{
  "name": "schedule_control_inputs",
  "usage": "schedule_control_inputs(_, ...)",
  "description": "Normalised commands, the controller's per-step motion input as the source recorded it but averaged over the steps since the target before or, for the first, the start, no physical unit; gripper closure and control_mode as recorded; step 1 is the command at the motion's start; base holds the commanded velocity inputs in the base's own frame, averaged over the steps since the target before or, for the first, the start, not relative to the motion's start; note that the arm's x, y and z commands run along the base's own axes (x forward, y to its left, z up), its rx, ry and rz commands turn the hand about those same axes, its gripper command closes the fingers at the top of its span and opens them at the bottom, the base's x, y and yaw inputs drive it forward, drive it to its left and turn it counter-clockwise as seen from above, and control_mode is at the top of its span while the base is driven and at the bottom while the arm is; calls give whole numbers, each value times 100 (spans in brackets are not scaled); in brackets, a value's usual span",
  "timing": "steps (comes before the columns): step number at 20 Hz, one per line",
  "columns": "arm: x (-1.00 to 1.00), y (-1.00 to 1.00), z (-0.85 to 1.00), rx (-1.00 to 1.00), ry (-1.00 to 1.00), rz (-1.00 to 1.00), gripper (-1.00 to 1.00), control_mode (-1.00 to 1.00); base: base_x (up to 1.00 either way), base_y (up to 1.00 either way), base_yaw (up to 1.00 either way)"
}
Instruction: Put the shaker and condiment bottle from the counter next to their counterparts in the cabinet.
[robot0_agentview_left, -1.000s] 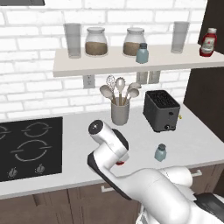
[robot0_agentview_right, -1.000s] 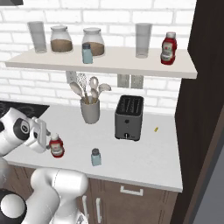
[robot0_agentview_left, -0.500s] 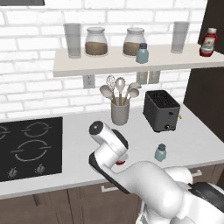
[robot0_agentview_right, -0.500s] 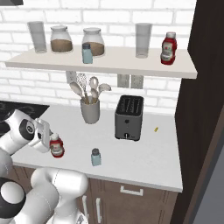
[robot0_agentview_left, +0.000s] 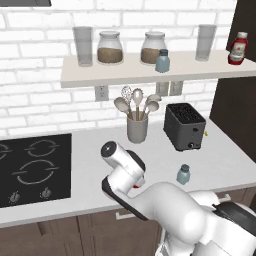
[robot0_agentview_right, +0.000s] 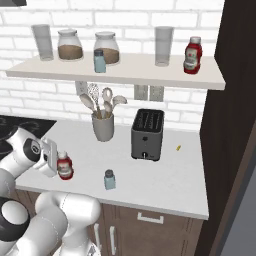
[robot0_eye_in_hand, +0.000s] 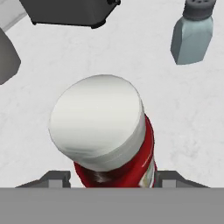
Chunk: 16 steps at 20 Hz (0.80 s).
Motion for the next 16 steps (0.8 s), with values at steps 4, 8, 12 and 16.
schedule_control_inputs(4, 0, 0, -9, 0, 0, 0, 100, -100, 0, 0, 0)
schedule_control_inputs(8, 0, 0, -8, 0, 0, 0, 100, -100, 0, 0, 0)
schedule_control_inputs(12, 0, 0, -7, 0, 0, 0, 100, -100, 0, 0, 0)
schedule_control_inputs(16, -4, 0, 0, 0, -5, 0, 100, -100, 0, 0, 0)
